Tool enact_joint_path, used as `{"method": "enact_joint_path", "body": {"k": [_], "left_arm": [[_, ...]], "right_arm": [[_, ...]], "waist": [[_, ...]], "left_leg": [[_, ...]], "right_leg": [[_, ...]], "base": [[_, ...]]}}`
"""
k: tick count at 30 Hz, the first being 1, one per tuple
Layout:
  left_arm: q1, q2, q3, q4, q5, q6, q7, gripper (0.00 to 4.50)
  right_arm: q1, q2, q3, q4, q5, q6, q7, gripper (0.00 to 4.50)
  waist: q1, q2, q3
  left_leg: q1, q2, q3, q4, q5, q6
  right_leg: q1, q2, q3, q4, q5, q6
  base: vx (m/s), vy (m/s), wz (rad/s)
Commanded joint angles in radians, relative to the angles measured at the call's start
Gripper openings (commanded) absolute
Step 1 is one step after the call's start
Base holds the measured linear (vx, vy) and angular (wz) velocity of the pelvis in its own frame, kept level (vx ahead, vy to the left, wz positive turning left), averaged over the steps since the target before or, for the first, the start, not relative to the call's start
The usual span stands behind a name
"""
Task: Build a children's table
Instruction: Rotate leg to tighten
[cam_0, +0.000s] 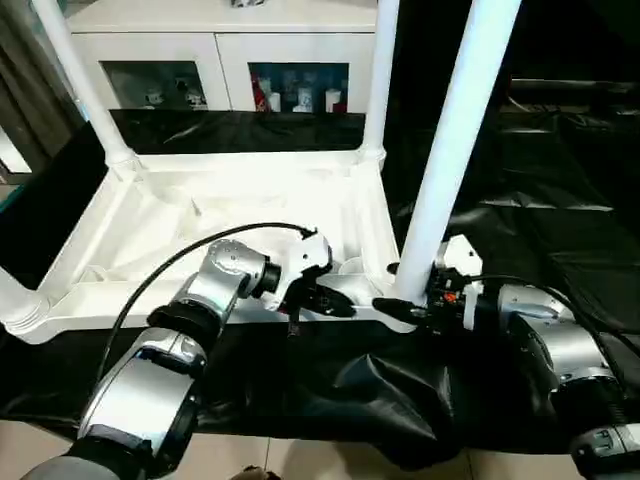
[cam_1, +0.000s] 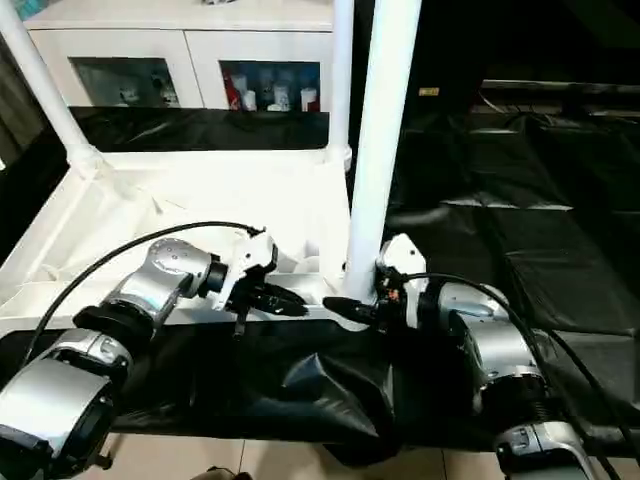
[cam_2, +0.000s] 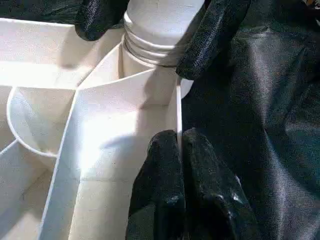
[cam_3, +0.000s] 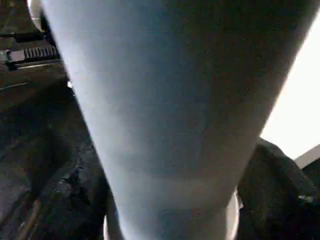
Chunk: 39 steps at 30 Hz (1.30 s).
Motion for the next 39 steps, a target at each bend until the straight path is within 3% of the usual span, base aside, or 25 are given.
{"method": "enact_joint_path", "body": {"k": [1, 6, 7, 9, 11, 12, 14, 15, 18, 22, 25, 26, 30, 32, 34, 36, 38, 39], "left_arm": [[0.011, 0.004, -0.014, -0.012, 0.003, 0.002, -0.044, 0.00], [0.008, -0.002, -0.007, -0.012, -0.004, 0.016, -0.021, 0.00], [0.003, -0.012, -0.003, -0.005, -0.002, 0.018, 0.010, 0.00], [-0.006, -0.029, 0.004, 0.009, 0.002, 0.023, 0.070, 0.00], [-0.031, -0.073, 0.012, 0.046, 0.017, 0.041, 0.204, 0.00], [-0.039, -0.088, 0.016, 0.058, 0.022, 0.047, 0.251, 0.00], [-0.044, -0.098, 0.018, 0.065, 0.025, 0.050, 0.281, 0.00], [-0.054, -0.122, 0.022, 0.081, 0.030, 0.057, 0.345, 0.00], [-0.079, -0.186, 0.037, 0.110, 0.033, 0.080, 0.495, 0.00], [-0.085, -0.211, 0.035, 0.113, 0.035, 0.083, 0.529, 0.00], [-0.087, -0.215, 0.031, 0.114, 0.037, 0.073, 0.516, 0.00], [-0.086, -0.214, 0.030, 0.115, 0.038, 0.071, 0.514, 0.00], [-0.079, -0.184, 0.026, 0.115, 0.047, 0.045, 0.472, 0.00], [-0.062, -0.142, 0.014, 0.104, 0.049, 0.001, 0.381, 0.00], [-0.051, -0.122, 0.009, 0.093, 0.044, -0.009, 0.324, 0.00], [-0.040, -0.098, 0.006, 0.079, 0.036, -0.037, 0.261, 0.00], [-0.025, -0.069, 0.002, 0.062, 0.025, -0.047, 0.175, 0.00], [-0.020, -0.055, -0.003, 0.055, 0.024, -0.053, 0.145, 0.00]], "right_arm": [[0.008, -0.011, 0.006, -0.021, -0.001, 0.010, 0.006, 3.19], [0.015, 0.011, 0.005, -0.018, -0.001, 0.033, -0.030, 2.80], [0.010, 0.029, 0.004, 0.014, -0.033, 0.030, -0.104, 2.80], [0.003, 0.058, 0.001, 0.065, -0.083, 0.020, -0.225, 2.72], [-0.008, 0.136, -0.035, 0.124, -0.104, 0.049, -0.421, 2.70], [-0.015, 0.162, -0.049, 0.142, -0.105, 0.058, -0.483, 2.70], [-0.021, 0.179, -0.059, 0.156, -0.105, 0.063, -0.524, 2.69], [-0.037, 0.214, -0.076, 0.189, -0.105, 0.070, -0.602, 2.69], [-0.078, 0.294, -0.092, 0.253, -0.108, 0.076, -0.751, 2.69], [-0.098, 0.332, -0.078, 0.273, -0.122, 0.067, -0.794, 2.69], [-0.105, 0.349, -0.061, 0.269, -0.131, 0.018, -0.761, 2.69], [-0.105, 0.348, -0.061, 0.268, -0.133, 0.013, -0.760, 3.24], [-0.108, 0.317, -0.061, 0.254, -0.138, -0.040, -0.708, 3.58], [-0.092, 0.250, -0.032, 0.196, -0.103, -0.053, -0.511, 3.58], [-0.073, 0.206, -0.005, 0.152, -0.090, -0.055, -0.400, 3.58], [-0.052, 0.158, 0.010, 0.108, -0.070, -0.042, -0.300, 3.58], [-0.036, 0.101, 0.016, 0.076, -0.061, -0.031, -0.215, 3.58], [-0.031, 0.079, 0.015, 0.066, -0.058, -0.029, -0.185, 3.58]], "waist": [[0.003, -0.018, -0.068], [0.003, -0.017, -0.068], [0.003, -0.012, -0.067], [-0.006, -0.015, -0.063], [-0.016, -0.015, -0.057], [-0.023, -0.012, -0.053], [-0.030, -0.016, -0.053], [-0.034, -0.015, -0.054], [-0.040, -0.008, -0.055], [-0.039, -0.009, -0.056], [-0.038, -0.009, -0.057], [-0.038, -0.008, -0.056], [-0.036, -0.011, -0.059], [-0.033, -0.018, -0.061], [-0.026, -0.016, -0.063], [-0.022, -0.018, -0.067], [-0.015, -0.024, -0.067], [-0.010, -0.021, -0.068]], "left_leg": [[0.022, 0.039, -0.014, -0.060, -0.188, 0.105], [0.023, 0.039, -0.015, -0.061, -0.192, 0.101], [0.024, 0.040, -0.015, -0.062, -0.197, 0.098], [0.022, 0.037, -0.016, -0.066, -0.230, 0.068], [0.025, 0.035, -0.017, -0.070, -0.285, 0.042], [0.033, 0.033, -0.020, -0.074, -0.343, 0.015], [0.037, 0.031, -0.024, -0.075, -0.370, -0.003], [0.035, 0.031, -0.026, -0.077, -0.374, -0.007], [0.038, 0.030, -0.027, -0.079, -0.385, -0.018], [0.035, 0.028, -0.026, -0.079, -0.390, -0.005], [0.032, 0.028, -0.025, -0.078, -0.381, 0.003], [0.032, 0.029, -0.025, -0.079, -0.380, 0.006], [0.030, 0.030, -0.025, -0.078, -0.363, 0.019], [0.025, 0.029, -0.024, -0.075, -0.336, 0.036], [0.022, 0.032, -0.021, -0.071, -0.292, 0.063], [0.020, 0.034, -0.016, -0.064, -0.221, 0.096], [0.019, 0.035, -0.013, -0.060, -0.201, 0.117], [0.020, 0.037, -0.014, -0.059, -0.195, 0.120]], "right_leg": [[0.048, -0.049, 0.022, -0.055, -0.094, -0.283], [0.048, -0.048, 0.022, -0.056, -0.109, -0.281], [0.048, -0.049, 0.022, -0.056, -0.113, -0.281], [0.044, -0.049, 0.022, -0.061, -0.166, -0.271], [0.039, -0.048, 0.025, -0.069, -0.251, -0.254], [0.033, -0.049, 0.025, -0.080, -0.346, -0.233], [0.033, -0.051, 0.025, -0.085, -0.406, -0.211], [0.031, -0.049, 0.028, -0.088, -0.411, -0.194], [0.028, -0.046, 0.027, -0.086, -0.378, -0.197], [0.030, -0.046, 0.027, -0.090, -0.361, -0.189], [0.033, -0.047, 0.028, -0.088, -0.331, -0.193], [0.033, -0.046, 0.028, -0.088, -0.329, -0.195], [0.035, -0.049, 0.029, -0.085, -0.312, -0.199], [0.043, -0.048, 0.027, -0.082, -0.277, -0.203], [0.048, -0.046, 0.027, -0.075, -0.201, -0.216], [0.051, -0.046, 0.024, -0.061, -0.083, -0.260], [0.053, -0.047, 0.022, -0.059, -0.065, -0.272], [0.054, -0.049, 0.022, -0.056, -0.075, -0.277]], "base": [[0.000, 0.000, 0.00], [0.000, 0.000, 0.00], [0.000, 0.000, 0.00], [0.000, 0.000, 0.00], [0.000, 0.000, 0.00], [0.000, 0.000, 0.00], [0.000, 0.000, 0.00], [0.000, 0.000, 0.00], [0.000, 0.000, 0.00], [0.000, 0.000, 0.00], [0.000, 0.000, 0.00], [0.000, 0.000, 0.00], [0.000, 0.000, 0.00], [0.000, 0.000, 0.00], [0.000, 0.000, 0.00], [0.000, 0.000, 0.00], [0.000, 0.000, 0.00], [0.000, 0.000, 0.00]]}}
